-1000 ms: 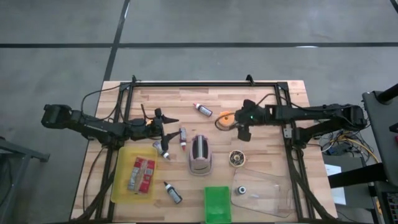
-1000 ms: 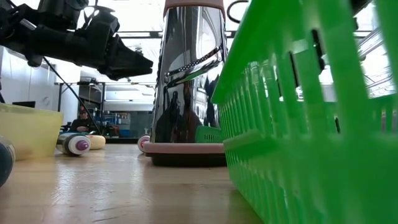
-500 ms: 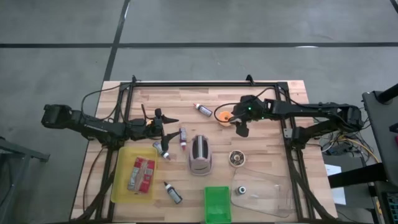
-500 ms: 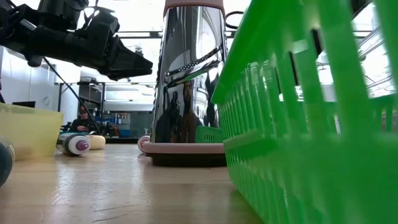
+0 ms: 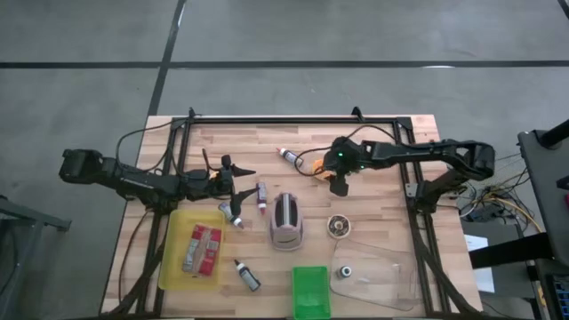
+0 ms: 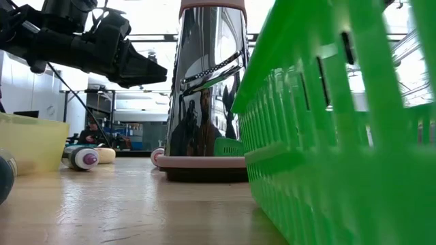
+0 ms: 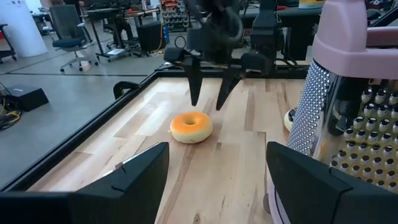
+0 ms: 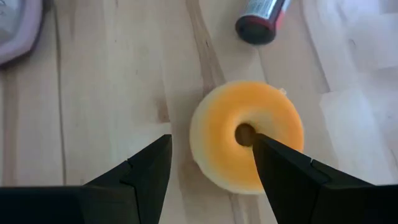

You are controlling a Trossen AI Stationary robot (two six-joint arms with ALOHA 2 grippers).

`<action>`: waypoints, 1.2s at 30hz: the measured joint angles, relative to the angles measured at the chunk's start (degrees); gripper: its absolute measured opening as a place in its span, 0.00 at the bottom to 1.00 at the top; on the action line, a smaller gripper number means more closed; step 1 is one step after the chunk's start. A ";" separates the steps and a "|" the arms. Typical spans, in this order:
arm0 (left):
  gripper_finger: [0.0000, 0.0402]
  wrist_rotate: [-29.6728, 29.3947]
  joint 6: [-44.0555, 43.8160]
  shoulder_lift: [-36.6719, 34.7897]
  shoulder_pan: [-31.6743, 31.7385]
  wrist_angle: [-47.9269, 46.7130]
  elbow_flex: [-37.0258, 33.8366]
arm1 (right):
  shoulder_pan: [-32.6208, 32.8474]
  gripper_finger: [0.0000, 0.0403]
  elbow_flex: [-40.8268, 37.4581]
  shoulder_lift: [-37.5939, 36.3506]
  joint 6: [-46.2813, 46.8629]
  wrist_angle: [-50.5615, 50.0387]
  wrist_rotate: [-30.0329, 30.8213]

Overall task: Pick & Place Food Item
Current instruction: Put the right yellow donut into the green bin

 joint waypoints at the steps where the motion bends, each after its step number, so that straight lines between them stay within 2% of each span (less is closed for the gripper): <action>1: 0.68 0.02 -0.01 0.02 0.00 0.00 0.00 | -0.06 0.54 1.67 1.34 -0.11 -1.16 -0.02; 8: 0.68 0.01 -0.06 0.02 0.02 -0.14 0.00 | -0.07 0.54 11.73 8.37 -1.60 -9.54 -1.44; 12: 0.68 0.01 -0.13 0.03 0.04 -0.90 0.00 | -0.07 0.54 14.45 10.70 -2.52 -14.27 -1.43; 36: 0.68 -0.14 -0.86 0.04 0.04 -1.20 0.00 | -0.07 0.54 11.86 15.01 -2.65 -10.60 -0.17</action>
